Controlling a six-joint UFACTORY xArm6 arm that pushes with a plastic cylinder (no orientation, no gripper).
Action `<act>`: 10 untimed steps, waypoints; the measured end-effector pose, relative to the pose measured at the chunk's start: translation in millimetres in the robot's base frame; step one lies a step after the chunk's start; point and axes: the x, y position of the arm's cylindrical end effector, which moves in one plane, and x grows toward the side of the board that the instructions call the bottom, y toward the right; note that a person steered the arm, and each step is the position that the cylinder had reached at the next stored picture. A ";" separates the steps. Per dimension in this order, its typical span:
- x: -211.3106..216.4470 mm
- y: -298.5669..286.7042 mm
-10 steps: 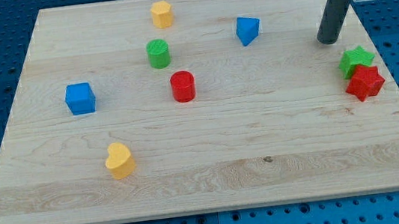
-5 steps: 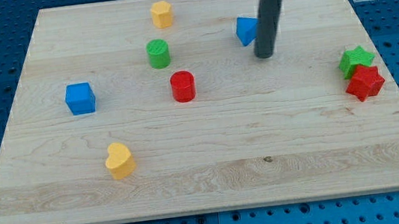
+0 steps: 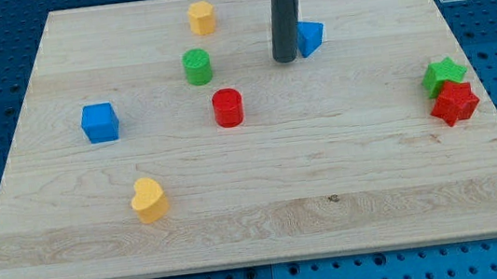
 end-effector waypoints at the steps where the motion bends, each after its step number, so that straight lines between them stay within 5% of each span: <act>1: 0.0 19.8; 5: -39.5 16.8; 10: -47.6 119.6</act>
